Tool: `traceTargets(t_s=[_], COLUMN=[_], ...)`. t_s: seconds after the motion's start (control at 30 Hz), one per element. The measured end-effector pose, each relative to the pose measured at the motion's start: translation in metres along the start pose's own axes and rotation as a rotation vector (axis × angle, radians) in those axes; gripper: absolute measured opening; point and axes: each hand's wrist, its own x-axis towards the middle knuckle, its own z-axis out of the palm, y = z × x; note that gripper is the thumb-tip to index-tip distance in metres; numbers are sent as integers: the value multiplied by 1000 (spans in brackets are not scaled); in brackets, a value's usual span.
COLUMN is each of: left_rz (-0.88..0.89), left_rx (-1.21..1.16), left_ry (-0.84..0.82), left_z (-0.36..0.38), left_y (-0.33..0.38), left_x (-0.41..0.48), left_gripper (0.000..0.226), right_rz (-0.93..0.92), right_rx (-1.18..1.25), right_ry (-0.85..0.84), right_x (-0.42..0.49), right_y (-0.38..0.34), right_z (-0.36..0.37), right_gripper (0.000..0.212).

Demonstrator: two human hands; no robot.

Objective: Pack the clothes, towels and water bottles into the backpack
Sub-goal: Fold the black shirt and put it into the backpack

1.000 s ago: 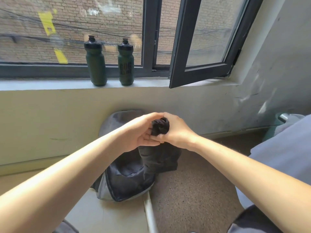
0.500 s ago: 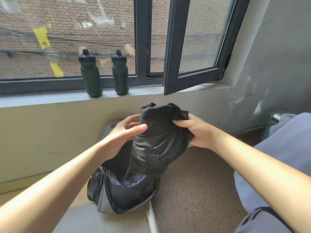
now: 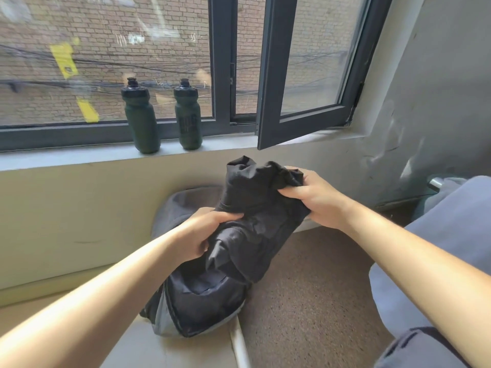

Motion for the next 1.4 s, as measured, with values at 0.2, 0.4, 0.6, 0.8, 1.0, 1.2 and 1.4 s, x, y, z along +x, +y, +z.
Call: traceTargets(t_s=[0.2, 0.4, 0.6, 0.8, 1.0, 1.2, 1.4], left_rz=[0, -55, 29, 258, 304, 341, 421], left_rx=[-160, -248, -424, -36, 88, 168, 91], left_ry=[19, 6, -66, -164, -53, -10, -118], left_z=[-14, -34, -40, -32, -44, -55, -45], left_y=[5, 3, 9, 6, 2, 1, 3], left_x=[8, 7, -6, -13, -8, -7, -10], left_gripper=[24, 35, 48, 64, 84, 82, 64], right_rz=[-282, -593, -705, -777, -581, -366, -13], right_rx=[-621, -1338, -1525, -1623, -1357, -798, -709], right_ry=[-187, -335, -289, -266, -360, 77, -125], right_x=[-13, -18, -16, -14, -18, -15, 0], right_y=[-1, 19, 30, 38, 35, 23, 36], right_z=[25, 39, 44, 52, 45, 37, 41], right_gripper=[53, 71, 76, 65, 58, 76, 112])
